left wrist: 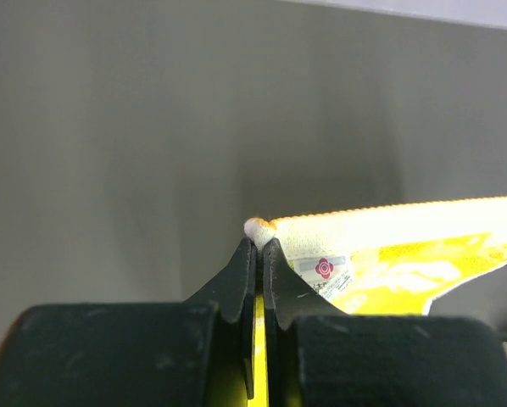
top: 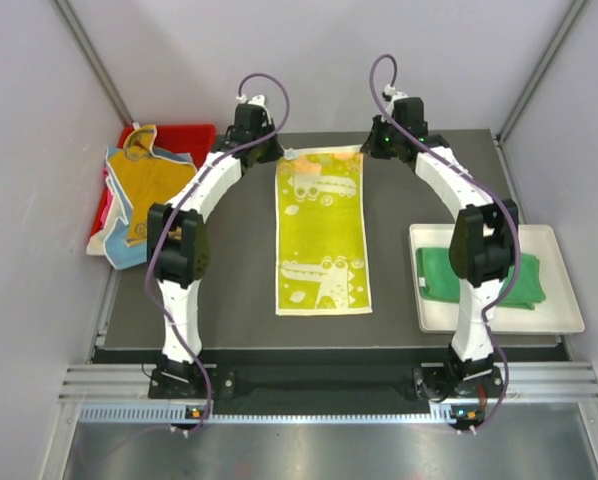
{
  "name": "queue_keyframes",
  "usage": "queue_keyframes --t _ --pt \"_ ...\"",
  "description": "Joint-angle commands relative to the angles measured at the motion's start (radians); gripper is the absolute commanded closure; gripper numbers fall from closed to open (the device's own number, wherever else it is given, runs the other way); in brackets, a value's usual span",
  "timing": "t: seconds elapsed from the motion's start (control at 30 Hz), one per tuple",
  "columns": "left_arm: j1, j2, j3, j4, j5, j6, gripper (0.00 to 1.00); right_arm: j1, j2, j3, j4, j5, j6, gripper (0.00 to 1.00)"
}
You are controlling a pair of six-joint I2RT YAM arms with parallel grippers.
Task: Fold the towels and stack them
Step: Flatten out the crumpled towel, then fold the towel
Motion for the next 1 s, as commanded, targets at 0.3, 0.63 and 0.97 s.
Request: queue_keyframes --t 0.3,0.63,0.97 --pt "-0.003 -0.315 -0.461 0.203 0.065 -0.04 1.0 0.021 -0.318 -0.405 0.216 0.039 0.034 1.0" --pt "-0.121 -0.542 -0.824 0.269 -0.001 -0.098 1.0 0.087 -0.551 -0.767 0.25 0.068 0.1 1.0" --pt "-0.218 -0.675 -0.963 0.181 -0.128 -0.12 1.0 0.158 -0.715 -0.947 0.207 0.108 0.139 1.0"
